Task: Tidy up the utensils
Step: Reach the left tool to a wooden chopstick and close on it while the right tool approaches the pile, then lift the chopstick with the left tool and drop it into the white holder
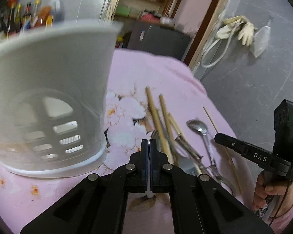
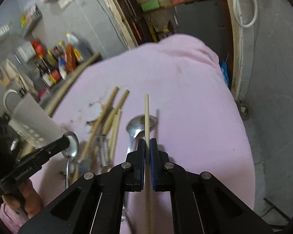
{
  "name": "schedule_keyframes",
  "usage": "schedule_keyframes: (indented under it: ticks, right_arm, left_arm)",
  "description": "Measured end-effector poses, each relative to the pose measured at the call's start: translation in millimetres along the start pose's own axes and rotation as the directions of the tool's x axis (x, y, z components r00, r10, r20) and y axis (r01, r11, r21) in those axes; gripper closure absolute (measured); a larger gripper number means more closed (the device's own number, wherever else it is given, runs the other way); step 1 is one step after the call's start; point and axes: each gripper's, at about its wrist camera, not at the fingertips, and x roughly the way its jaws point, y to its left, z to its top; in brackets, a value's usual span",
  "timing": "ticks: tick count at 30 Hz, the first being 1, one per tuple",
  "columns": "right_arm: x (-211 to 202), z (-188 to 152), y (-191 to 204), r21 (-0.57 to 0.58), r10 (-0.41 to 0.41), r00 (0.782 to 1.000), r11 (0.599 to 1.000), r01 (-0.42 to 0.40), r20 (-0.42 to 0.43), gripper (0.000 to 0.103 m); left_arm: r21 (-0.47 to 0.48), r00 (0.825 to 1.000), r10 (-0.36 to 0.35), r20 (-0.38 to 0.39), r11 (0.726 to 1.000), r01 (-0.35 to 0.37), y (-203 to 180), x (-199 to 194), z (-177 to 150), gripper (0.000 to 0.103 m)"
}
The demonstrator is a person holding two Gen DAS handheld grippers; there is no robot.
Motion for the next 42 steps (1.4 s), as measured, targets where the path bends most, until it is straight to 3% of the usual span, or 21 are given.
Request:
schedule_keyframes:
  ticks: [2,5,8,9,11,15,19,23,26,30,35,42]
  right_arm:
    - [-8,-5,3,0.010,0.023,0.999,1.000,-0.024,0.046,0.100]
    - [-32,-16,14,-0.016,0.061,0.978,0.998,-0.059,0.197,0.100]
    - [-52,-21,30,-0.069,0.095,0.938,0.995,-0.076,0.334,0.100]
    - [-60,-24,40,-0.107,0.108,0.910,0.992,-0.071,0.400,0.100]
    - [-69,-25,52,-0.152,0.123,0.875,0.987,-0.058,0.468,0.100]
    - [-78,-20,89,-0.247,0.183,0.783,0.968,-0.039,0.595,0.100]
    - [-77,-10,122,-0.291,0.233,0.707,0.956,-0.040,0.668,0.100]
    - [-67,6,152,-0.299,0.278,0.647,0.951,-0.081,0.710,0.100]
    - [-59,21,171,-0.301,0.320,0.615,0.944,-0.138,0.721,0.100]
    - [-43,42,193,-0.300,0.372,0.580,0.928,-0.220,0.725,0.100]
    - [-25,53,205,-0.291,0.384,0.558,0.923,-0.250,0.736,0.100]
    - [3,47,208,-0.282,0.332,0.579,0.943,-0.178,0.745,0.100]
  left_arm:
    - [0.039,0.998,0.013,0.060,0.999,-0.016,-10,-13,-5,0.103]
    - [0.083,0.986,0.021,0.165,0.996,-0.036,-24,-32,-10,0.103]
    - [0.092,0.970,0.014,0.244,0.995,-0.037,-35,-48,-9,0.103]
    - [0.088,0.964,0.011,0.267,0.995,-0.036,-36,-55,-7,0.103]
    - [0.076,0.948,0.022,0.317,0.996,-0.049,-33,-70,-4,0.103]
    - [0.059,0.893,0.094,0.440,0.989,-0.134,-27,-103,10,0.103]
    - [0.003,0.839,0.163,0.519,0.981,-0.192,-5,-133,27,0.103]
    - [-0.080,0.784,0.233,0.575,0.970,-0.230,31,-159,42,0.103]
    - [-0.155,0.717,0.313,0.623,0.948,-0.279,58,-178,52,0.103]
    - [-0.243,0.619,0.417,0.666,0.906,-0.348,91,-195,58,0.103]
    - [-0.304,0.533,0.512,0.673,0.849,-0.433,121,-192,61,0.103]
    - [-0.293,0.515,0.552,0.655,0.815,-0.500,127,-161,54,0.103]
